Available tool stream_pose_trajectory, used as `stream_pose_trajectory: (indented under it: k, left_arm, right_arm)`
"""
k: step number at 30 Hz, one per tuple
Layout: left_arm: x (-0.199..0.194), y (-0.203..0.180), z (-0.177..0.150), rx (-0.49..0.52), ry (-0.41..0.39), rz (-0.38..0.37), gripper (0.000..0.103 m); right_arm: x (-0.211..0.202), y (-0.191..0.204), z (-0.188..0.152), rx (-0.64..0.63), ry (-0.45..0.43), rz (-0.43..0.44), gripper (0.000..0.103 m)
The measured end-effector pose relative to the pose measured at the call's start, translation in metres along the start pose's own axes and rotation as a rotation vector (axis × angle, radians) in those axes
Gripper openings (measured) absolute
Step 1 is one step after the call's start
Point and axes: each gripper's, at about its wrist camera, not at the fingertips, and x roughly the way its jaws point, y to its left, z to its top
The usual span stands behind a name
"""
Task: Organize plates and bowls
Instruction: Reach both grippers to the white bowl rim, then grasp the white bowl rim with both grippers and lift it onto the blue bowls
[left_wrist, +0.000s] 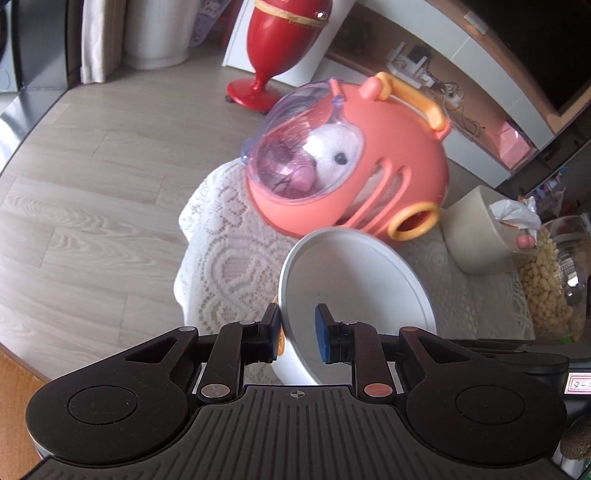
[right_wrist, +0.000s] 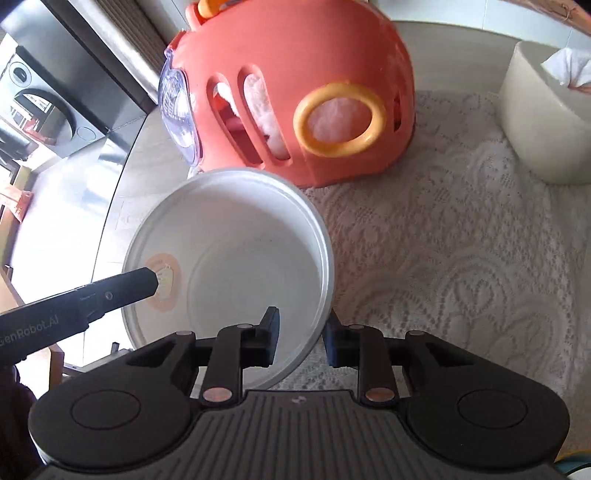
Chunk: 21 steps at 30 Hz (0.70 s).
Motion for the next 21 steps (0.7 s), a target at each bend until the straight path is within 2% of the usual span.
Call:
stream_pose_trajectory:
  k: [3,6,8,11,14,18,21]
  left_arm:
    - [-0.007,-0.024,-0.012,0.009,-0.017,-0.089,0.023]
    - [-0.003,-0.054,-0.021,0.014,0.007,-0.181,0.023]
    - [0.006,-0.08,-0.026,0.035,0.03,-0.208,0.023]
    - [0.029,-0.121,-0.033,0.078,0.068,-0.202,0.023]
    - [0.058,-0.149,-0.04,0.106,0.14,-0.201,0.023]
    - [0.085,-0.166,-0.048,0.14,0.173,-0.083,0.025]
    - [0.098,-0.171,-0.049,0.133,0.215,-0.062,0.025]
  right_arm:
    - [-0.027,-0.016,-0.008,-0.024,-0.059,-0.006,0.025]
    - [-0.055,-0.05,-0.017,-0.012,-0.1,-0.023,0.025]
    - [-0.07,-0.073,-0.023,-0.009,-0.135,-0.052,0.025]
    - [-0.082,-0.11,-0.035,0.007,-0.166,-0.096,0.026]
    - [-0.085,-0.151,-0.045,0.07,-0.159,-0.107,0.027]
    - [-0.077,-0.201,-0.058,0.159,-0.145,-0.089,0.027]
    - [-0.066,-0.23,-0.066,0.232,-0.118,-0.034,0.027]
